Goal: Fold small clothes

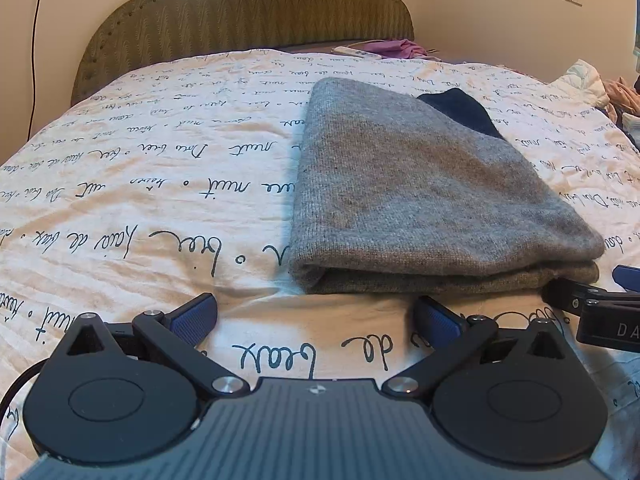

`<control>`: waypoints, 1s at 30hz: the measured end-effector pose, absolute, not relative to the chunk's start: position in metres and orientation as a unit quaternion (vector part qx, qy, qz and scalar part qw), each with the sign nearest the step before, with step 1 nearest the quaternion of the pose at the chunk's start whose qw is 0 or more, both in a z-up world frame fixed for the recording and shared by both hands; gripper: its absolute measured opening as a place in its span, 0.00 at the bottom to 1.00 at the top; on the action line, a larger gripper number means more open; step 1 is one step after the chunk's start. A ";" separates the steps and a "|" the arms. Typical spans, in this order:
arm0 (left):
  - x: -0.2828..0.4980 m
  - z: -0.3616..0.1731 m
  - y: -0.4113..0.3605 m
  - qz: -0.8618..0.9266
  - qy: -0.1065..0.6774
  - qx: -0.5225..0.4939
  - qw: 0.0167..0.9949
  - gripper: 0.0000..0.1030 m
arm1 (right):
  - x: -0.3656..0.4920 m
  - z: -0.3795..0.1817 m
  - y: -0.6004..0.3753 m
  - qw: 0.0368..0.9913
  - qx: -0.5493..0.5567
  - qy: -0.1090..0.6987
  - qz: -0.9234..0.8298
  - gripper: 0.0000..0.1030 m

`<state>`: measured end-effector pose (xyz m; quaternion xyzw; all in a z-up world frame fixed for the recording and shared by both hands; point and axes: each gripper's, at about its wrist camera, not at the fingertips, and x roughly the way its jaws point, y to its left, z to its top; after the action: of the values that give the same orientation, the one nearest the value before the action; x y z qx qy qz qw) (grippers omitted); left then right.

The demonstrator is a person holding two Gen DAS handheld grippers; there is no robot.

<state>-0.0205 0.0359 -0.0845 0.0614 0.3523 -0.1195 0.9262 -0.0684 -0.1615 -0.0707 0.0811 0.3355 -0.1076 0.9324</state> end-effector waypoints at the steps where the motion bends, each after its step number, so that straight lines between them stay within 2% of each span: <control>1: -0.021 -0.085 0.036 -0.120 0.352 0.061 0.926 1.00 | -0.068 -0.071 -0.161 0.932 0.080 0.336 -0.108 1.00; 30: -0.025 -0.084 0.038 -0.126 0.350 0.054 0.927 1.00 | -0.069 -0.071 -0.158 0.932 0.072 0.336 -0.112 1.00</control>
<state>-0.0253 0.0376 -0.0836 0.0541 0.3502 -0.1261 0.9266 -0.0688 -0.1583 -0.0710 0.0724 0.3364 -0.1117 0.9323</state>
